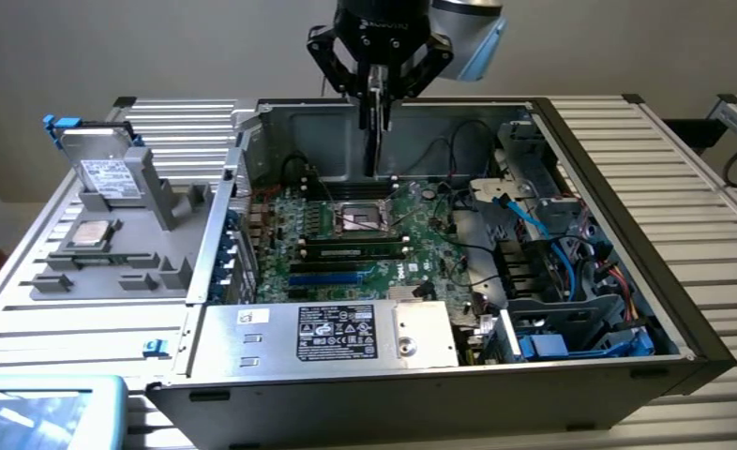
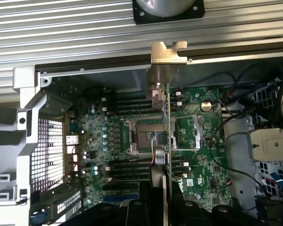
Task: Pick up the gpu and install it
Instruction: 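Insert the gpu into the slot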
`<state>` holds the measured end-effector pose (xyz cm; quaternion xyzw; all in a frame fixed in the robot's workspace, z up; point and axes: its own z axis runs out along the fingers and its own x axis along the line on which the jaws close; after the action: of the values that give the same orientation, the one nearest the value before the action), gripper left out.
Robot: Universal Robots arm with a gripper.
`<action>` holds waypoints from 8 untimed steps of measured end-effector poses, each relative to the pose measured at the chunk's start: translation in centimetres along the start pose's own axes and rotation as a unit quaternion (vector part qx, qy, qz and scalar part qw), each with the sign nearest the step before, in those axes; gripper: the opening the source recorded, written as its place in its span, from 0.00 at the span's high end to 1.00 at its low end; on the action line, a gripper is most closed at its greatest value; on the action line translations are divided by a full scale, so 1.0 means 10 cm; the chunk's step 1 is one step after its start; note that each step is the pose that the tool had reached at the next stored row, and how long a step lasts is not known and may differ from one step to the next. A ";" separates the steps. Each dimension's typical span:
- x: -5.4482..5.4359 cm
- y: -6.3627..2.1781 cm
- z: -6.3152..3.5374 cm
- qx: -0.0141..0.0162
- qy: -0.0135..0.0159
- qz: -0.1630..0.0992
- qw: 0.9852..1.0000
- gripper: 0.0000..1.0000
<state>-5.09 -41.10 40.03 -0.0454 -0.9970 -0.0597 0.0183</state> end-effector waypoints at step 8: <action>-0.01 -0.001 0.014 0.003 0.007 -0.061 0.998 0.71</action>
<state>-4.98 -41.10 39.88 0.0157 -0.9979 -0.0584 0.0220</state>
